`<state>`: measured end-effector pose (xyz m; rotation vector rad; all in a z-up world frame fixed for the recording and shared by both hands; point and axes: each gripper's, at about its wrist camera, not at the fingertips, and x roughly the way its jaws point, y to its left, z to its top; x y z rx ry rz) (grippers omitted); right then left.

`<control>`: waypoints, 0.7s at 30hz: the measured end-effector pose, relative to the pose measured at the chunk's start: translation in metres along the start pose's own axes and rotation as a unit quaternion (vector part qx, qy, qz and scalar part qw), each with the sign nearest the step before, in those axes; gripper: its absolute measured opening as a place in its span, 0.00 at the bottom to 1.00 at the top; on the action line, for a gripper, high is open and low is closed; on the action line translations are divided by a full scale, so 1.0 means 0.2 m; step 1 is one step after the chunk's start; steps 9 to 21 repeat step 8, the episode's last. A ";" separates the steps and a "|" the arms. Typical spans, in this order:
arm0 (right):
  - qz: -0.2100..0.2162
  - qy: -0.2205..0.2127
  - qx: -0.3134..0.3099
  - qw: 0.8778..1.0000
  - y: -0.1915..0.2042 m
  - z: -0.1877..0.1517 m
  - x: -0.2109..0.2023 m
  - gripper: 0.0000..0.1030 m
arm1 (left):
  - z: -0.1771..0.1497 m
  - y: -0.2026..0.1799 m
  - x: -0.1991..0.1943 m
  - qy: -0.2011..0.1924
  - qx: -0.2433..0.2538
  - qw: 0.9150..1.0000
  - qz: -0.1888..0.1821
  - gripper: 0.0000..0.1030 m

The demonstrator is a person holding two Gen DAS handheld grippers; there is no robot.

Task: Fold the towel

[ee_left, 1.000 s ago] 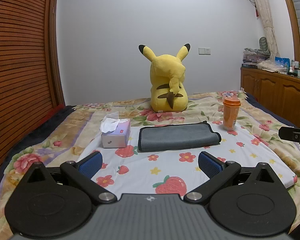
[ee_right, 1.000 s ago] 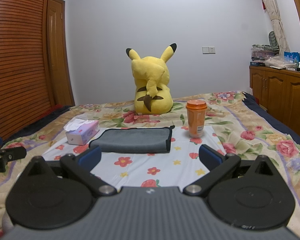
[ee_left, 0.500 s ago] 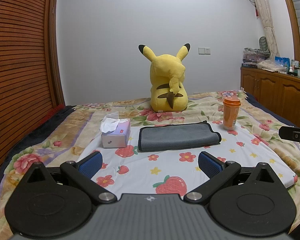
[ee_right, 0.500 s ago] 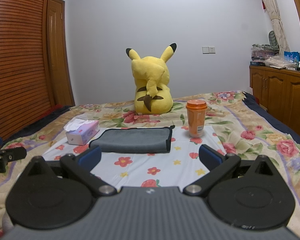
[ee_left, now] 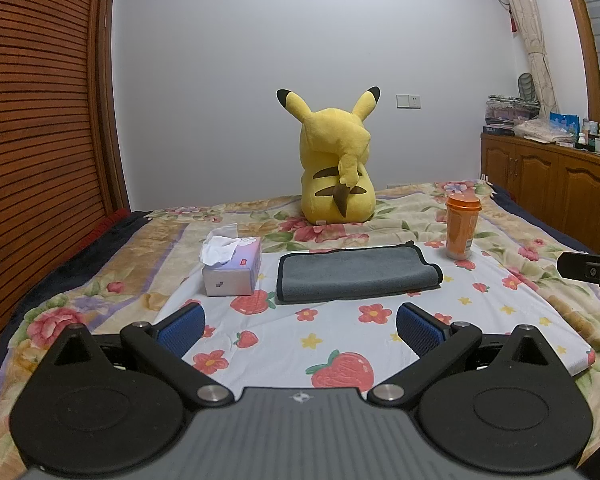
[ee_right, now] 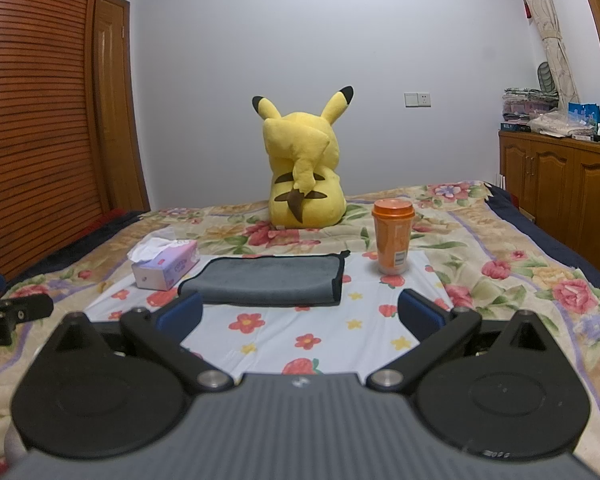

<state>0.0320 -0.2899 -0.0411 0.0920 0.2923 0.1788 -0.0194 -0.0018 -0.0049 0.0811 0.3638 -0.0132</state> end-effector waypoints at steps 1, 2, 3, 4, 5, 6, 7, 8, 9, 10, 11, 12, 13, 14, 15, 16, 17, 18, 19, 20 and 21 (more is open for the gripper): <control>0.000 0.000 0.000 1.000 0.00 0.00 0.00 1.00 | 0.00 0.00 0.00 0.000 0.000 1.000 0.000 1.00; 0.000 0.000 0.000 1.000 0.00 0.00 0.00 1.00 | 0.00 0.00 0.00 0.000 0.000 1.000 0.000 1.00; 0.000 0.000 0.000 1.000 0.00 0.00 0.00 1.00 | 0.00 0.00 0.00 0.000 0.000 1.000 0.000 1.00; 0.000 0.000 0.000 1.000 0.00 0.00 0.00 1.00 | 0.00 0.00 0.00 0.000 0.000 1.000 0.000 1.00; 0.000 0.000 0.000 1.000 0.00 0.00 0.00 1.00 | 0.00 0.00 0.00 0.000 0.000 1.000 0.000 1.00; 0.000 0.000 0.000 1.000 0.00 0.00 0.00 1.00 | 0.00 0.00 0.00 0.000 0.000 1.000 0.000 1.00; 0.000 0.000 0.000 1.000 0.00 0.00 0.00 1.00 | 0.00 0.00 0.00 0.000 0.000 1.000 0.000 1.00; 0.000 0.000 0.000 1.000 0.00 0.00 0.00 1.00 | 0.00 0.00 0.00 0.001 0.001 1.000 0.000 1.00; 0.000 0.000 0.000 1.000 0.00 0.00 0.00 1.00 | 0.00 0.00 0.00 0.001 0.001 1.000 0.000 1.00; 0.000 0.000 0.000 1.000 0.00 0.00 0.00 1.00 | 0.00 0.00 0.00 0.001 0.001 1.000 0.000 1.00; 0.000 0.000 0.000 1.000 0.00 0.00 0.00 1.00 | 0.00 0.00 0.00 0.001 0.001 1.000 0.000 1.00; 0.000 0.000 0.000 1.000 0.00 0.00 0.00 1.00 | 0.00 0.00 0.00 0.001 0.001 1.000 0.000 1.00; 0.000 0.000 0.000 1.000 0.00 0.00 0.00 1.00 | 0.00 0.00 0.00 0.001 0.001 1.000 0.000 1.00; 0.000 0.000 0.000 1.000 0.00 0.00 0.00 1.00 | 0.00 0.00 0.00 0.001 0.001 1.000 0.000 1.00; 0.000 0.000 0.000 1.000 0.00 0.00 0.00 1.00 | 0.00 0.00 0.00 0.001 0.001 1.000 0.000 1.00; 0.000 0.000 0.000 1.000 0.00 0.00 0.00 1.00 | 0.00 0.00 0.00 0.001 0.001 1.000 0.000 1.00; 0.000 0.000 0.000 1.000 0.00 0.00 0.00 1.00 | 0.00 0.00 0.00 0.001 0.001 1.000 0.000 1.00; 0.000 0.000 0.000 1.000 0.00 0.00 0.00 1.00 | 0.00 0.00 0.00 0.001 0.001 1.000 0.000 1.00; 0.000 0.000 0.000 1.000 0.00 0.00 0.00 1.00 | 0.00 0.00 0.00 0.001 0.001 1.000 0.000 1.00; 0.000 0.000 0.000 1.000 0.00 0.00 0.00 1.00 | 0.00 0.00 0.00 0.001 0.001 1.000 0.000 1.00; 0.000 0.000 0.000 1.000 0.00 0.00 0.00 1.00 | 0.00 0.00 0.00 0.001 0.001 1.000 0.000 1.00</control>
